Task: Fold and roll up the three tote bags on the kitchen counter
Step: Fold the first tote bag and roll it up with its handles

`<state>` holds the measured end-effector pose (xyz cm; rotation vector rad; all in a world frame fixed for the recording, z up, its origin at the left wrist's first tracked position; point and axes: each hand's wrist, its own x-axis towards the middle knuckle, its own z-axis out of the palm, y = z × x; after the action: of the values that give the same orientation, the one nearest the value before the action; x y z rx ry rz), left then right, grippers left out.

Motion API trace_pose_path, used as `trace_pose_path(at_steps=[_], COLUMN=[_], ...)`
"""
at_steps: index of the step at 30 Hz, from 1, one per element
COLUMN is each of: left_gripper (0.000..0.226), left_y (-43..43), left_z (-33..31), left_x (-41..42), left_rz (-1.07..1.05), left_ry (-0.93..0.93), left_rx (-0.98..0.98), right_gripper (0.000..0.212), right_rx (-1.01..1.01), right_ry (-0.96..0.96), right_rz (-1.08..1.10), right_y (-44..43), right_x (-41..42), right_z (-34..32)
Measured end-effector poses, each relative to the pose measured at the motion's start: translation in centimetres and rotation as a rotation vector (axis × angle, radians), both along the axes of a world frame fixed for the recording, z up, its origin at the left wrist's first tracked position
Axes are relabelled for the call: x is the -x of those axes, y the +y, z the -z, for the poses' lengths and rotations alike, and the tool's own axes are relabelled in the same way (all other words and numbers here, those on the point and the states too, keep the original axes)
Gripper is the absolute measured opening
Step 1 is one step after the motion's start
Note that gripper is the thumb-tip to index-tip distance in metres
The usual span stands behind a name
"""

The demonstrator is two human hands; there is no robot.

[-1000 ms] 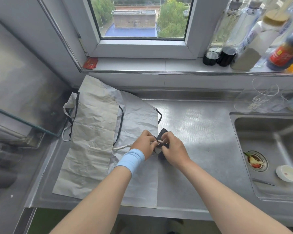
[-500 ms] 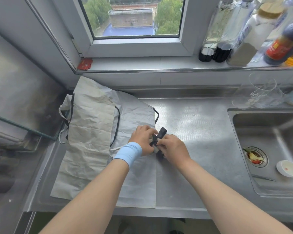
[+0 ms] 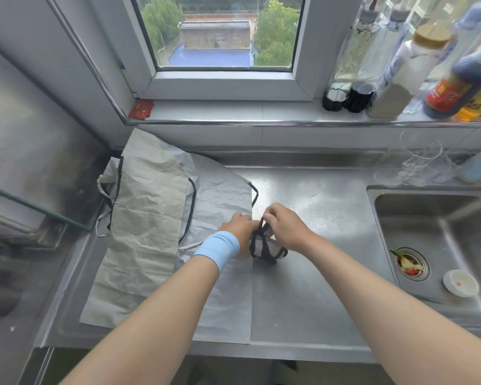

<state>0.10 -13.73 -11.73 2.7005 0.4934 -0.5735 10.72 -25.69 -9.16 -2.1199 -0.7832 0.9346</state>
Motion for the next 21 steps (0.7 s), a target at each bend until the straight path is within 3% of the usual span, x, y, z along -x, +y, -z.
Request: trace_pose_path(at_steps=[4, 6, 9, 11, 14, 17, 21], left_gripper=[0.046, 0.062, 0.086, 0.08, 0.049, 0.034, 0.039], left_y=[0.9, 1.6, 2.9, 4.0, 5.5, 6.8, 9.6], left_z=[-2.7, -4.0, -6.2, -7.6, -9.5, -11.8, -15.2], left_x=[1.8, 2.9, 4.9, 6.2, 8.0, 9.2, 11.3], left_rz=[-0.095, -0.182, -0.44, -0.526, -0.634, -0.65, -0.542], left_ry=[-0.167, -0.187, -0.243, -0.342, -0.49, -0.562, -0.526], left_rx=[0.131, 0.24, 0.577, 0.718, 0.812, 0.711, 0.532], right_gripper=[0.018, 0.019, 0.021, 0.026, 0.026, 0.022, 0.017], right_rx=[-0.059, -0.067, -0.058, -0.074, -0.109, -0.173, -0.205], right_ry=[0.039, 0.089, 0.131, 0.141, 0.081, 0.017, -0.081], right_rz=[0.09, 0.094, 0.08, 0.111, 0.139, 0.137, 0.127], right_y=[1.4, 2.3, 3.6, 4.5, 6.5, 8.9, 11.8], right_x=[0.1, 0.7, 1.8, 2.4, 3.1, 4.0, 6.3], right_z=[-2.6, -3.6, -5.4, -6.9, -9.1, -11.8, -15.9])
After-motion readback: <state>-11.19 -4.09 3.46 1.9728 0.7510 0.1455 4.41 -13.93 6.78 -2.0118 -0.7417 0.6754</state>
